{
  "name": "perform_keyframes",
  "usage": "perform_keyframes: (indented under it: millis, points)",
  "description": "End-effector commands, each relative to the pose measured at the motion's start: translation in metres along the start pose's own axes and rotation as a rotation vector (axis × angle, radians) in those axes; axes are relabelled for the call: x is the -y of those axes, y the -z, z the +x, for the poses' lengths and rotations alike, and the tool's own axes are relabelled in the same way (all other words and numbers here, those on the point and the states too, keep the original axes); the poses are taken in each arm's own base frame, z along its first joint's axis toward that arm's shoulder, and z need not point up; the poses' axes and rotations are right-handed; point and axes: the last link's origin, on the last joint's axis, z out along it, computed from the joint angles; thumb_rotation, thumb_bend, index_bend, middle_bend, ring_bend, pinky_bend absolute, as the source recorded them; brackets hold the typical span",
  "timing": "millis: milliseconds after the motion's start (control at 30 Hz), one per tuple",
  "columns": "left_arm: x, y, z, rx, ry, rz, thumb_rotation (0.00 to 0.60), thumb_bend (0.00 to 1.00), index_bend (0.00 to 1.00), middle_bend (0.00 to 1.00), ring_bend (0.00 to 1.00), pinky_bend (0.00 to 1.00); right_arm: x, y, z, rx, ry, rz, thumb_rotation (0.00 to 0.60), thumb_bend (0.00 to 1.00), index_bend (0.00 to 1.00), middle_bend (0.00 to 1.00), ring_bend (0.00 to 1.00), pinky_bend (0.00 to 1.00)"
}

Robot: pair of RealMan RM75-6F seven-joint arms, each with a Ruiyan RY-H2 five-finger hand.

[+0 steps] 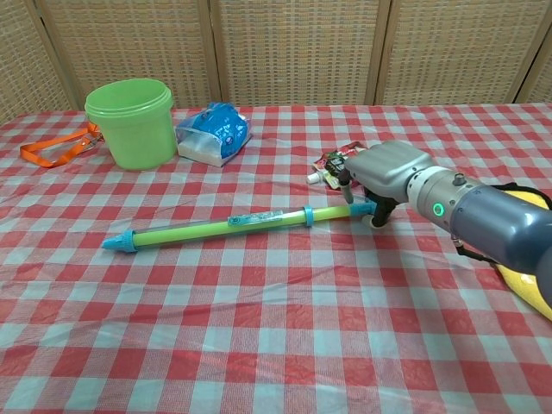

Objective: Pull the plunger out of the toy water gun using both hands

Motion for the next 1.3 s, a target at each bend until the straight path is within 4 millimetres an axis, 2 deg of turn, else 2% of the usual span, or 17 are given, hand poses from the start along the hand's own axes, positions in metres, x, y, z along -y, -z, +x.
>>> perform_keyframes:
  millis: [33, 433, 667, 833, 1033, 1300]
  points:
    - [0.000, 0.000, 0.000, -0.001, 0.001, 0.001, 0.600, 0.00, 0.00, 0.00, 0.00, 0.00, 0.000, -0.001, -0.001, 0.000, -0.002, 0.002, 0.600, 0.50, 0.49, 1.00, 0.97, 0.77]
    - [0.001, 0.000, 0.002, -0.007, 0.005, 0.006, 0.600, 0.00, 0.00, 0.00, 0.00, 0.00, 0.000, -0.002, -0.007, 0.002, 0.006, 0.002, 0.600, 0.50, 0.51, 1.00, 0.98, 0.77]
    - [0.001, 0.000, 0.002, -0.008, 0.005, 0.004, 0.600, 0.00, 0.00, 0.00, 0.00, 0.00, -0.001, -0.001, -0.004, -0.025, -0.002, 0.006, 0.600, 0.50, 0.65, 1.00, 0.98, 0.77]
    - [0.001, 0.000, 0.002, -0.006, 0.007, 0.002, 0.600, 0.00, 0.00, 0.00, 0.00, 0.00, -0.006, 0.002, 0.003, -0.048, -0.013, -0.002, 0.600, 0.50, 0.74, 1.00, 0.98, 0.77]
    - [-0.003, 0.002, 0.001, 0.001, 0.009, -0.012, 0.600, 0.00, 0.00, 0.00, 0.00, 0.00, -0.020, 0.012, 0.018, -0.070, -0.049, -0.038, 0.600, 0.50, 0.76, 1.00, 0.98, 0.77]
    - [-0.007, 0.003, 0.001, 0.006, 0.017, -0.022, 0.600, 0.00, 0.00, 0.00, 0.00, 0.00, -0.026, 0.024, 0.034, -0.096, -0.058, -0.100, 0.600, 0.51, 0.78, 1.00, 0.99, 0.77]
